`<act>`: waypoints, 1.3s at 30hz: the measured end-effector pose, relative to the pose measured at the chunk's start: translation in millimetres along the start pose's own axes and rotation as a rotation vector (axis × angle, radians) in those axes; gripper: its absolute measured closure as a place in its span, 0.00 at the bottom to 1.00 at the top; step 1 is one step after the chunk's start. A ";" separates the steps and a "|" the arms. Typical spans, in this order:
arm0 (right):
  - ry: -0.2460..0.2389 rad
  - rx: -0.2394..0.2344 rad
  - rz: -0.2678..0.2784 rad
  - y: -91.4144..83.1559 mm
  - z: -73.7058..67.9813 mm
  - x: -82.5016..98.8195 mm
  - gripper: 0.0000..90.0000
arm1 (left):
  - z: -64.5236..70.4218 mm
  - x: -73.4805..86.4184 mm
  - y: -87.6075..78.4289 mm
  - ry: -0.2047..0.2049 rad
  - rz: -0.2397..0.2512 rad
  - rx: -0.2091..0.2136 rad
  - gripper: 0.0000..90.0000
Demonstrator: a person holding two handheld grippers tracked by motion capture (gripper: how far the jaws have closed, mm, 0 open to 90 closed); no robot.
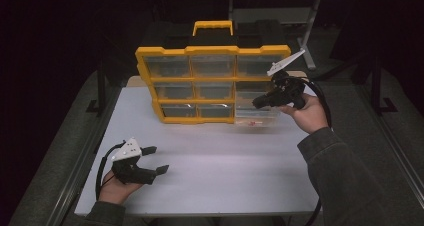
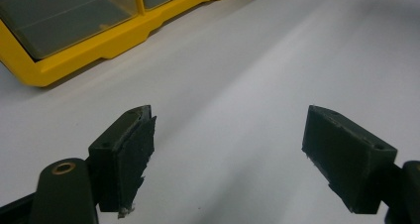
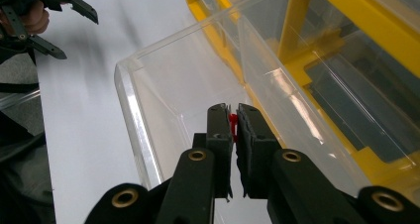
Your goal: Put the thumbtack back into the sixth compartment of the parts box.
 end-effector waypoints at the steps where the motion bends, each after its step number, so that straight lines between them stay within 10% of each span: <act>1: 0.007 -0.002 -0.001 0.4 -0.6 0.3 0.92 | -0.1 -0.4 -0.5 0.001 0.003 -0.002 0.22; 39: -0.031 -0.007 0.051 -18.0 -14.6 -6.4 0.89 | -2.1 -0.3 3.2 -0.001 0.009 0.005 0.22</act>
Point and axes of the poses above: each handheld gripper's, and its own axes: y roughly forward along the jaws, x roughly out of its underside, z roughly to its right, the point moved 4 cm from there along y, roughly forward along the jaws, and after that the axes turned 6 degrees about -x, right-handed, at the moved point
